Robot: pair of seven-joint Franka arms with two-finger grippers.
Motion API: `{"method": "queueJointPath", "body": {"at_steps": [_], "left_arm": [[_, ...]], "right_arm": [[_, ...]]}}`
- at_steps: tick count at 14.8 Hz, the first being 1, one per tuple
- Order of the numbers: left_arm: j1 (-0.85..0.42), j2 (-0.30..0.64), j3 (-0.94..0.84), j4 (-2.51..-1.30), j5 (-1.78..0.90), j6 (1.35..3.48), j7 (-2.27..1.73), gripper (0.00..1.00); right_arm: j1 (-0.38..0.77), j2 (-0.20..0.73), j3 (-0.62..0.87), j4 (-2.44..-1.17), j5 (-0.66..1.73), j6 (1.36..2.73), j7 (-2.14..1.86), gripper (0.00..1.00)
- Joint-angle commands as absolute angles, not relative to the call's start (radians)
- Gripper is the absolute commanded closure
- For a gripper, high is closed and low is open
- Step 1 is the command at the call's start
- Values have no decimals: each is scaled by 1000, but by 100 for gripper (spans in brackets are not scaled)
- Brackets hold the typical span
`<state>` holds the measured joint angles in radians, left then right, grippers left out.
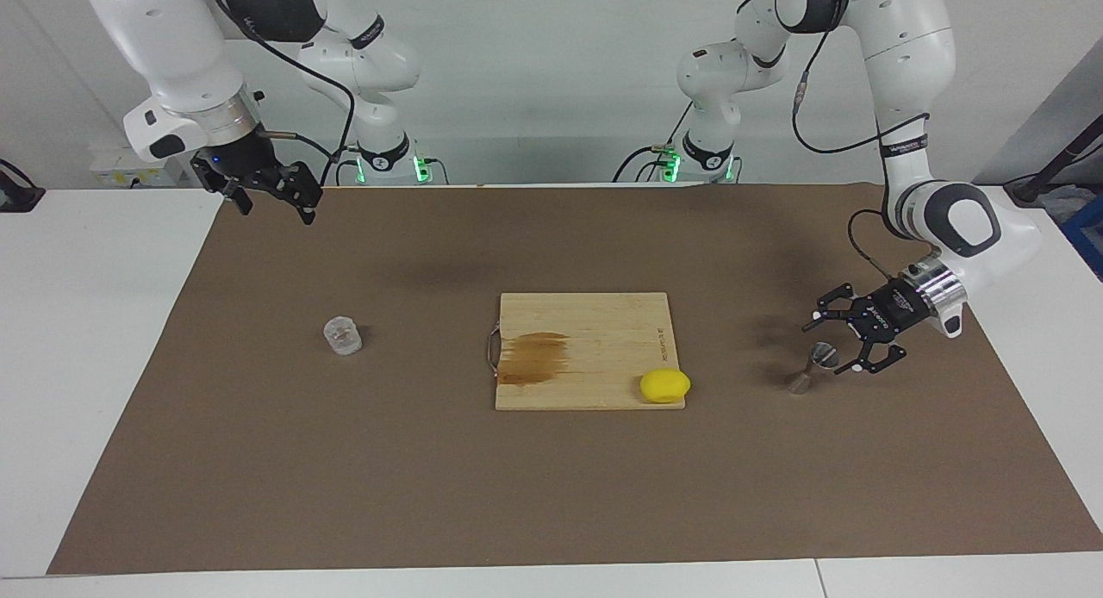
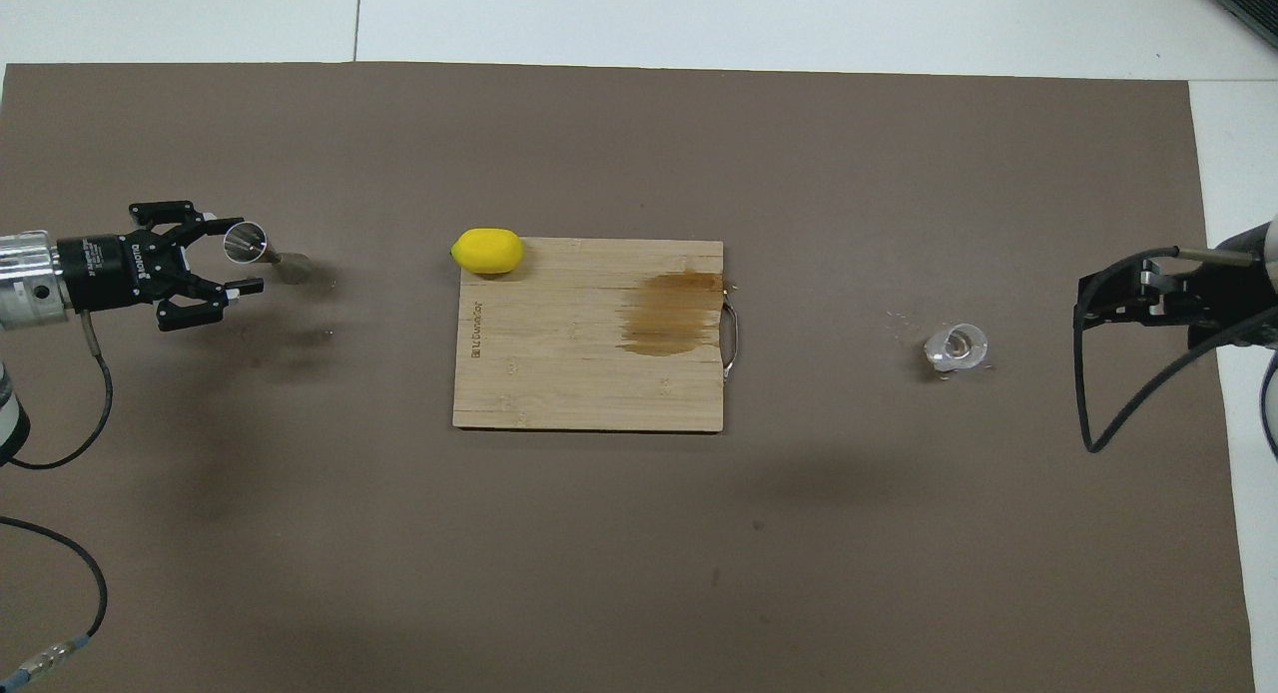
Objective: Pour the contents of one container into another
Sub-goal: 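Close the left gripper around the silver metal cup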
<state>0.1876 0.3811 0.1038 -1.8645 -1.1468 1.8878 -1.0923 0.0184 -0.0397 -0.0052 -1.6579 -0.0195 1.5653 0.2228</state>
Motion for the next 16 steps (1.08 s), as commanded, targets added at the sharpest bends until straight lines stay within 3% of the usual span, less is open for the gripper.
{"method": "queueJointPath", "body": {"at_steps": [1,3,4,7,16], "left_arm": [[178,351,107,-1904,-1166,1902,-1075,25],[178,351,109,-1904,-1166,1904,-1075,35],[178,353,109,-1904,-1166,1905,-1075,44],[178,351,109,-1904,-1167,1908,-1078,100],[156,353,31,-1872,-1224,1816,-1081,100]], "right_arm": [[6,-58,0,-1677,-15,1560,202,1],[6,-58,0,-1677,-15,1560,202,0],[6,-58,0,-1677,-15,1560,202,1],[6,-58,-2,-1677,-15,1560,202,0],[8,-58,0,-1675,-15,1554,193,0]]}}
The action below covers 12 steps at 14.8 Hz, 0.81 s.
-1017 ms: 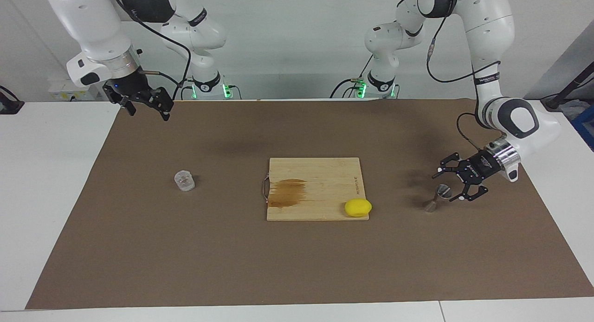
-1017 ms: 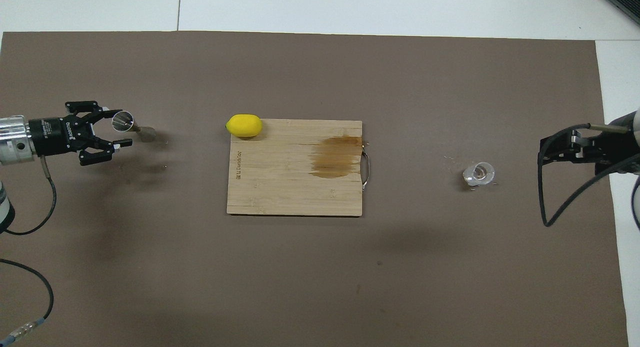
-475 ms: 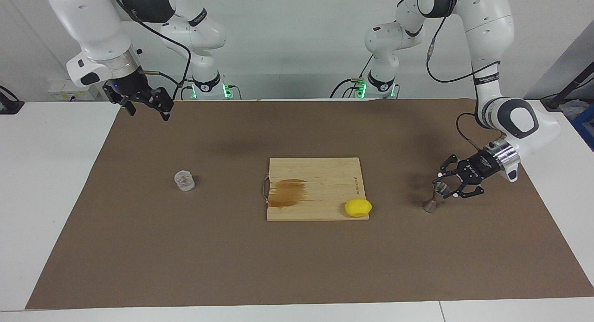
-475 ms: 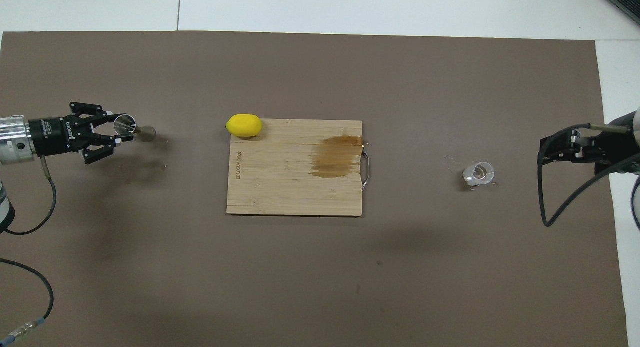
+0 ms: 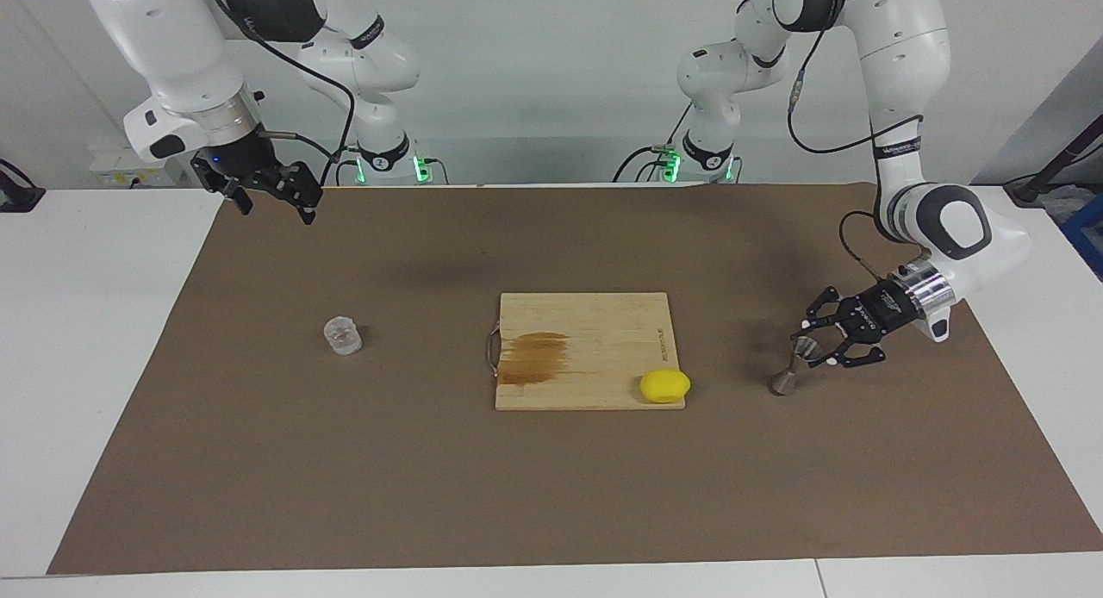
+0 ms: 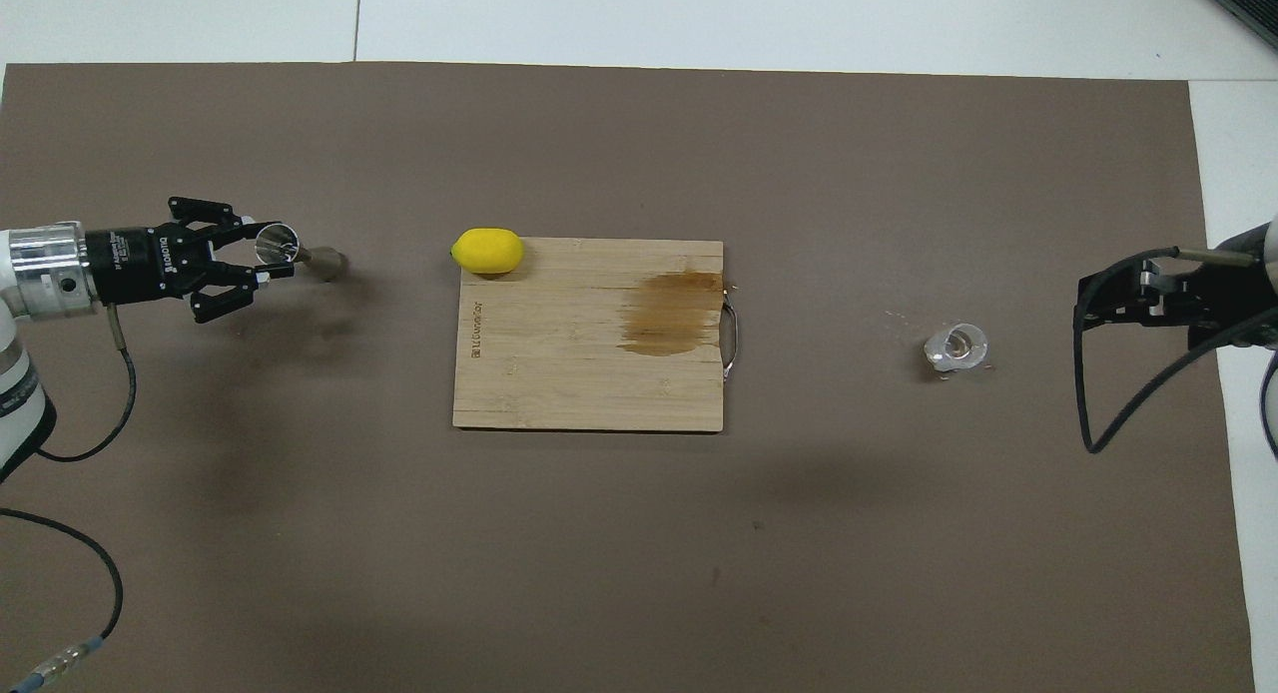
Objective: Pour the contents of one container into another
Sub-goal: 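Close the left gripper around the silver metal cup, then lift the metal cup with the left gripper and carry it over the board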
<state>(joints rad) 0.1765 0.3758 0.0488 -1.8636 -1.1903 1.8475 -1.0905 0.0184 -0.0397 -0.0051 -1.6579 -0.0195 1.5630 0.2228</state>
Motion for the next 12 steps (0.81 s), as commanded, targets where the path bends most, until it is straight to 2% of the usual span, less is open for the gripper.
{"method": "queueJointPath", "body": {"at_steps": [1,10,12], "left_arm": [[156,353,-1,-1859,-1229,1806,-1081,100],[156,364,-150,-1766,-1270,1819,-1242,100],[156,356,-187,-1753,-1272,1839,-1250,100]], "right_arm": [[8,-60,0,-1674,-15,1552,195,1],[6,-60,0,-1671,-15,1566,290,3],[2,-58,-2,-1669,-15,1566,330,17]]}}
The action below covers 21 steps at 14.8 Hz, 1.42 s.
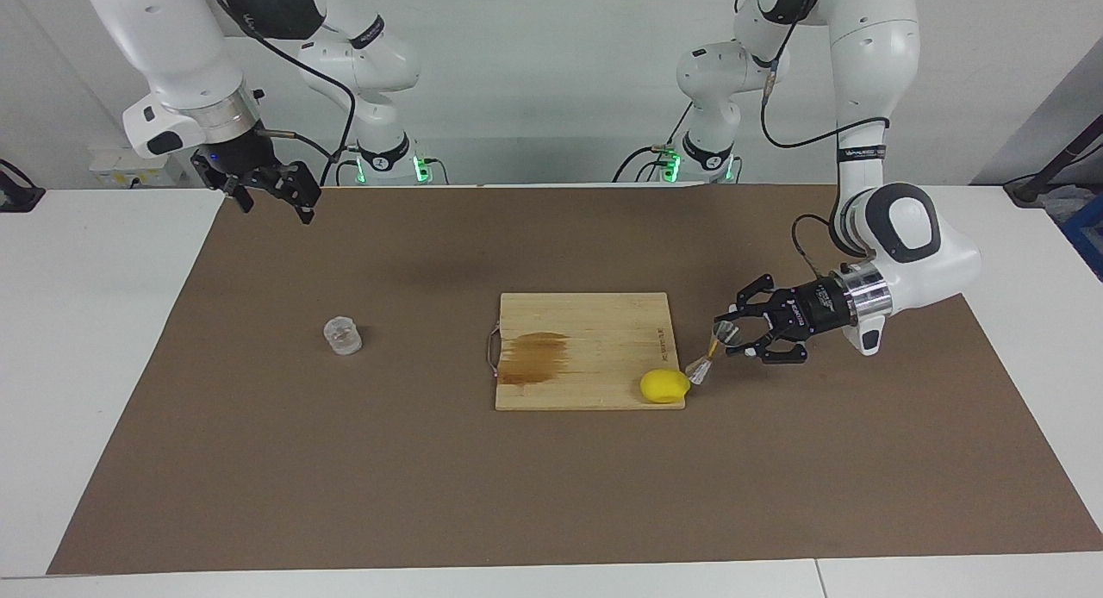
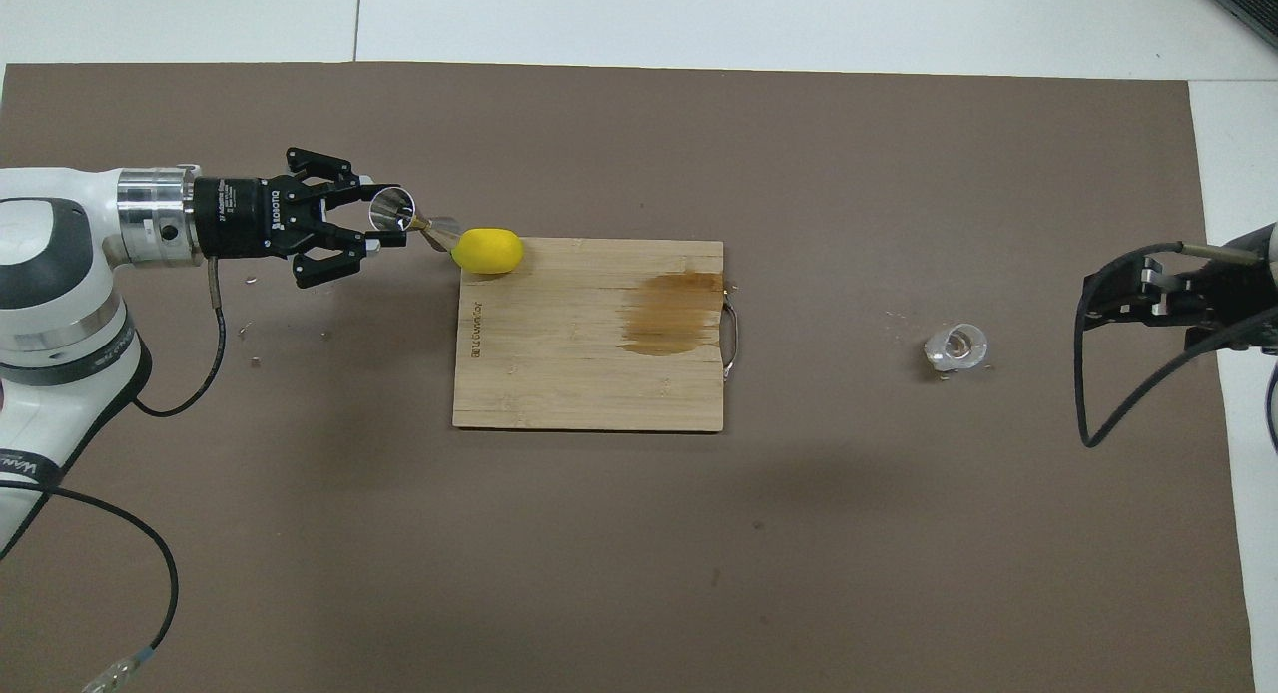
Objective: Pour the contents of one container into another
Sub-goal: 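Lift the metal cup with the left gripper and carry it over the board, then set the metal cup on the board while the right gripper reaches the glass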
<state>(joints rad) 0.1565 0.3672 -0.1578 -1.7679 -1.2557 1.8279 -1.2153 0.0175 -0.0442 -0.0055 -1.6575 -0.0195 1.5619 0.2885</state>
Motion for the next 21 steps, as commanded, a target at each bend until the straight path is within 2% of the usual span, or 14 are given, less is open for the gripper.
{"method": "queueJointPath", "body": {"at_steps": [1,4,9,14,18,21], "left_arm": [[149,350,-205,-1753,-1275,1859,-1253,100],[59,316,-212,-1761,-1281,1965,-1323,100],[-115,310,-213,-1770,-1302,2140,-1404,100],[-288,325,-213,-1796,-1391,2408,-1462,100],[-400,331,-213,-1838,-1408,2584,-1493,100],[-433,325,-213,-1876,-1440,2622,-1491,100]], "right_arm": [[-3,-58,-2,-1670,-14,1569,366,17],[-6,-51,-2,-1671,-14,1591,503,12],[-64,-5,-3,-1671,41,1649,757,11],[-110,54,-3,-1686,124,1715,1056,10],[-165,144,-3,-1686,207,1744,1098,8],[-204,201,-3,-1698,274,1764,1097,8]]}}
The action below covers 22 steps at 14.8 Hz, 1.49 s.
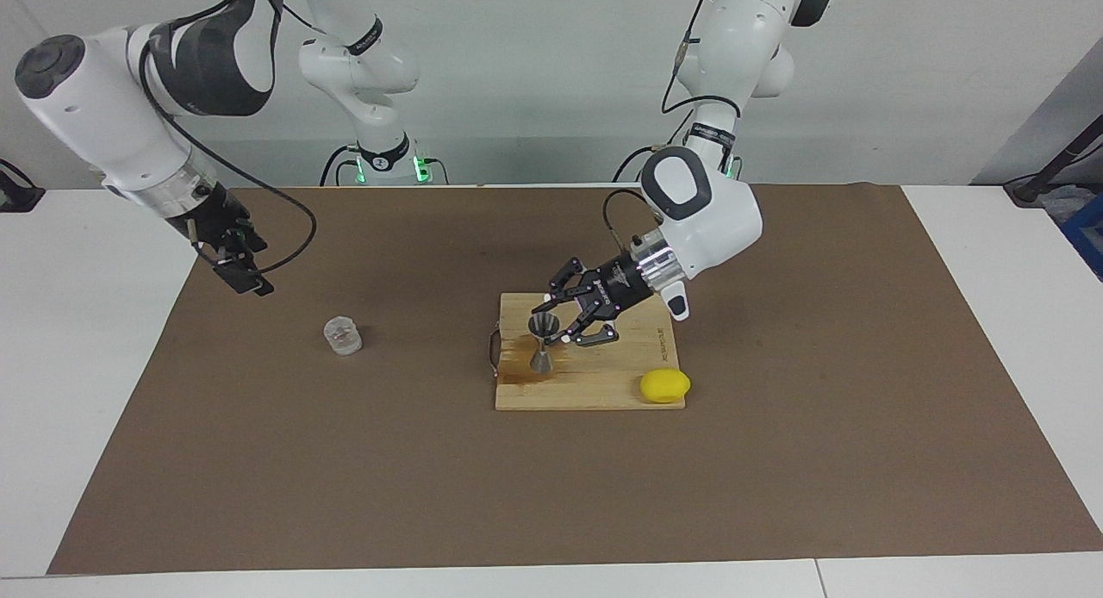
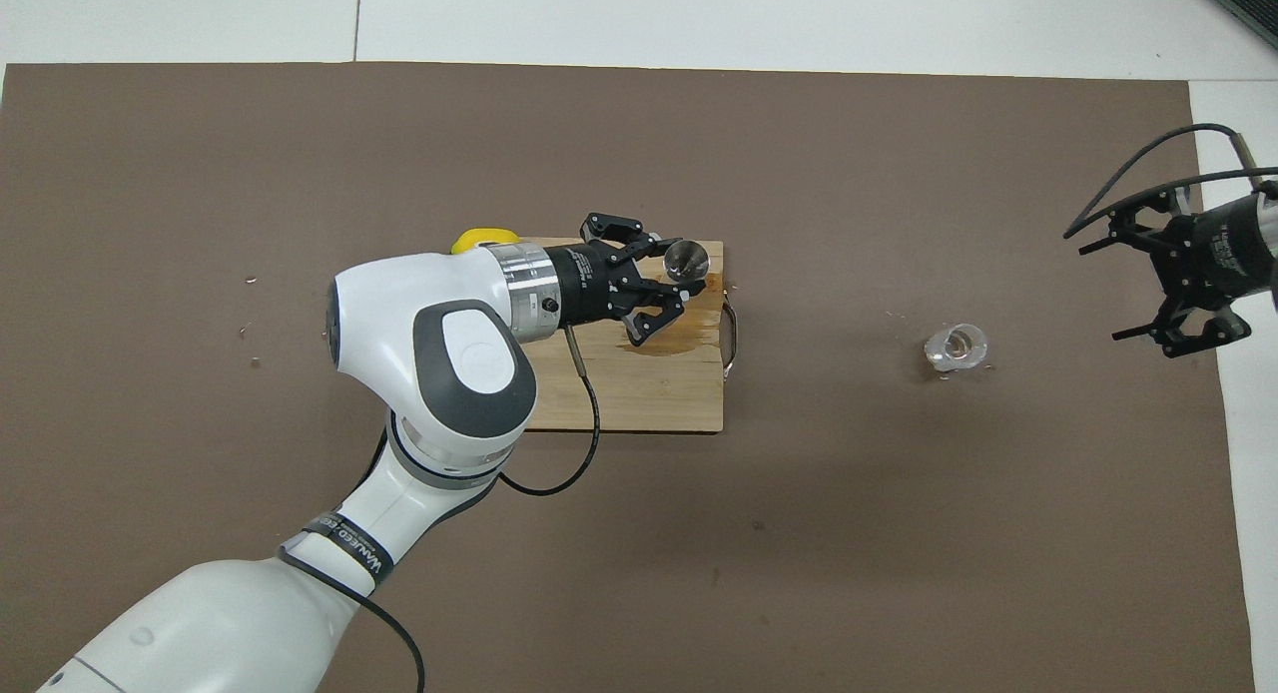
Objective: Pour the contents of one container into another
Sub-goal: 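Set the metal cup on the board while the right gripper reaches the glass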
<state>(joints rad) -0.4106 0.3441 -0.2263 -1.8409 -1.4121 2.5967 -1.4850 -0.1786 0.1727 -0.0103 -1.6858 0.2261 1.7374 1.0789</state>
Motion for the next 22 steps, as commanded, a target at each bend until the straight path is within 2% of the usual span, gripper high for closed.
{"method": "queueJointPath", "body": {"at_steps": [1,4,7,10,12,13,14,15,18,22], "left_arm": [[-434,321,-213,-1893,-1440,2623,-1491,100],[-451,318,-213,-1913,-1439,2646,-1490,100],[-463,328,-213,-1922,-1431,2689,-1489,100],[-475,330,-213,-1934,-1425,2692,-1488,100],[-482,331,-213,-1934,-1425,2706,-1489,100],[-482,331,-213,-1934,-1427,2706,-1489,90],[-480,331,-213,-1934,-1425,2706,-1489,29],[-479,331,-213,-1934,-1425,2707,-1491,0],[-474,330,-213,-1934,-1425,2704,-1494,0],[-469,319,-213,-1930,-1410,2680,-1502,0]], "right_arm": [[-216,212,-3,-1716,288,1782,1094,8],[-224,227,-2,-1788,340,1876,1095,6],[-229,271,-2,-1801,370,1913,1089,6],[-229,275,-2,-1883,426,1989,1069,6],[-233,276,-2,-1914,462,1993,1019,6],[-242,279,-3,-1927,486,1999,993,5],[-259,294,-2,-1931,504,1997,961,5],[-268,308,-2,-1934,524,1997,930,5],[-285,337,-2,-1939,578,1980,874,4],[-307,333,-3,-2011,681,1986,775,2]]}}
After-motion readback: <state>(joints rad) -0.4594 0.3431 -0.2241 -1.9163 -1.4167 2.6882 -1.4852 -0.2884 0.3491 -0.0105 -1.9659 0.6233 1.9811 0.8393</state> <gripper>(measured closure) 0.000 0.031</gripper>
